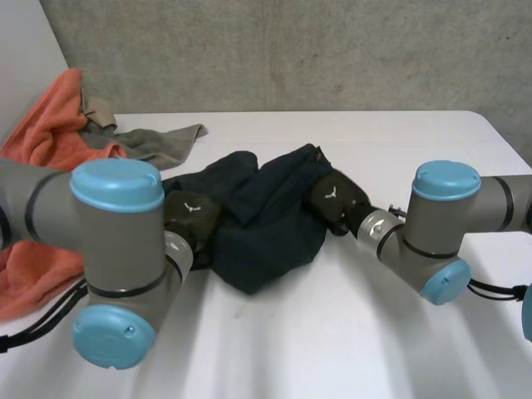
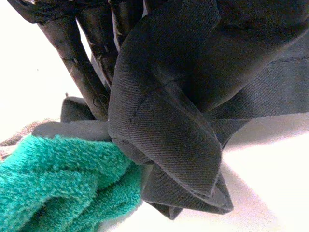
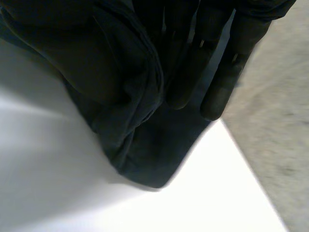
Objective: Fold the laundry.
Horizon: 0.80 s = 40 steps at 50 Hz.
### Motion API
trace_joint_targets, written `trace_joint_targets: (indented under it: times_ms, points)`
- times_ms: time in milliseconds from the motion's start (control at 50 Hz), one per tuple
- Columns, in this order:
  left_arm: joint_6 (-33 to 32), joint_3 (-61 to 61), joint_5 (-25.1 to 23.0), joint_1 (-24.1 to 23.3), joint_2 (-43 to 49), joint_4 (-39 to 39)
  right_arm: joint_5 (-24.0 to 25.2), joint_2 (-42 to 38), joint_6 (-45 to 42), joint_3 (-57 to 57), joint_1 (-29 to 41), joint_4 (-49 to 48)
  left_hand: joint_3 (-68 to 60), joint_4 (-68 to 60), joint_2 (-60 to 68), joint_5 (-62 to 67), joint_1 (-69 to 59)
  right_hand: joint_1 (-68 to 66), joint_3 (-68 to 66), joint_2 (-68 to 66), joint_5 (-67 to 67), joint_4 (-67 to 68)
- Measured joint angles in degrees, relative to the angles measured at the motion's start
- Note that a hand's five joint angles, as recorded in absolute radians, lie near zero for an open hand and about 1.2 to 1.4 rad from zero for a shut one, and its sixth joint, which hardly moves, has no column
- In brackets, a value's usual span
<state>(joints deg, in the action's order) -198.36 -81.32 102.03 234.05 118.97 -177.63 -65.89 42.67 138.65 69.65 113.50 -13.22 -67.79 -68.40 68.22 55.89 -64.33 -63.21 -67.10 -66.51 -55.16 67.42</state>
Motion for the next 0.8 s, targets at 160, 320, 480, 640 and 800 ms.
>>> trace_joint_targets:
  times_ms: [160,320,480,640,800]
  points:
    - [4.67,3.44,-2.76,0.9,-7.31,4.29,-3.68,8.19,5.2,0.41,-3.25,-1.51,0.0,-0.05,0.01,0.0,0.0,0.0,-0.65,0.0,-0.06,0.79]
    - [10.89,14.85,-8.06,0.94,-19.15,12.83,-2.1,27.59,10.47,-4.26,-11.15,12.02,-0.07,-0.26,0.13,1.57,0.0,0.0,-0.73,0.0,-0.87,0.97]
    - [14.24,25.43,-9.87,0.35,-21.27,22.37,0.57,36.14,10.14,-11.37,-12.13,27.85,-0.37,-0.27,0.18,1.63,-0.01,0.0,-0.73,0.0,-1.95,0.98]
    - [14.2,27.56,-8.54,1.57,-11.51,27.16,-4.24,31.17,4.3,-10.67,-9.2,33.76,-0.37,-0.28,0.28,1.89,-0.07,0.0,-0.73,0.0,-1.95,0.98]
    - [12.26,31.4,-10.21,4.92,4.56,21.94,-9.88,19.84,3.05,-9.71,-7.64,30.9,-0.37,-0.28,0.28,1.88,-0.05,0.0,-0.73,0.0,-1.95,0.98]
